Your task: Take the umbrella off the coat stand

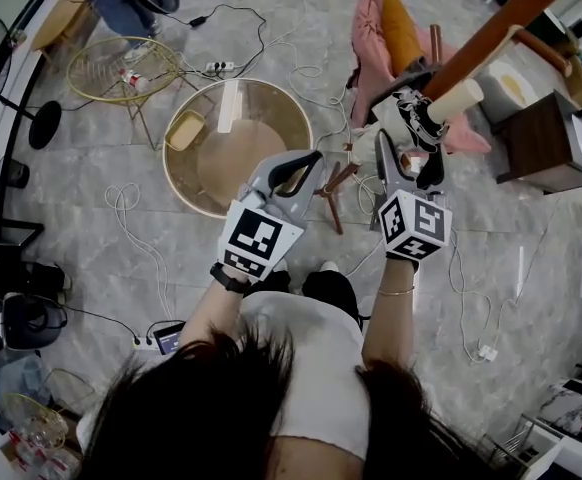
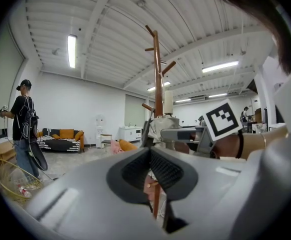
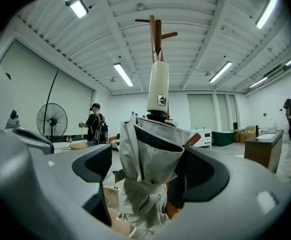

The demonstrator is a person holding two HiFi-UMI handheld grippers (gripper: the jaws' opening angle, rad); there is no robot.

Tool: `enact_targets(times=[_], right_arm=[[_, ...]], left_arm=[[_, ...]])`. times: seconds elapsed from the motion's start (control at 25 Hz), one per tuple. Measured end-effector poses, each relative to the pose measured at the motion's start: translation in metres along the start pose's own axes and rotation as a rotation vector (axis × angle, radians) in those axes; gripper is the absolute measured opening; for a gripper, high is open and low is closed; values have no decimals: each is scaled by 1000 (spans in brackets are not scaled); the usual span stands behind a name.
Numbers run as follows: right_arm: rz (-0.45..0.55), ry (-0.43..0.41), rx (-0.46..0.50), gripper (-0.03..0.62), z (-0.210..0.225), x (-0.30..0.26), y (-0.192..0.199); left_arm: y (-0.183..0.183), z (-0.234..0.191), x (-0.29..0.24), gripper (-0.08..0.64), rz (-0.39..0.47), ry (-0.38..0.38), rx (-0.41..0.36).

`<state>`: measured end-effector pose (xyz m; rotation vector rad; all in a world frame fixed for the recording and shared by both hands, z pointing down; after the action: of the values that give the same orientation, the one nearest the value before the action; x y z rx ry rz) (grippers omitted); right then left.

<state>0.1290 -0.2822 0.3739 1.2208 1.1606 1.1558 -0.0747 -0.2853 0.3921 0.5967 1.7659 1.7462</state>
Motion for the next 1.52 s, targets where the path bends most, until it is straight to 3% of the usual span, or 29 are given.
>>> enact_targets(times=[0.8,1.04,1.52], right_arm=[[-53,19,13,412,9,-47,5],[-50,27,12,341,8,-44,4],[-41,40,4,337,7,-46,4]], left_arm=[[22,-30,15,58,-46,-80,28],[26,-36,19,58,-55,-93,34],[24,-45,26,58,-50,-104,22]])
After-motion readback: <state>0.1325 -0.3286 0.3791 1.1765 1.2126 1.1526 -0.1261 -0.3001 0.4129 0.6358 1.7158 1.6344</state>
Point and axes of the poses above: the fingertips, and each gripper's own axes: x backward along the fingers, z to its right, y out of its underside, the point moved 6 cm from there along x, backward along the fingers, and after that the axes turned 7 degrees about -y, right-handed, at the moved point
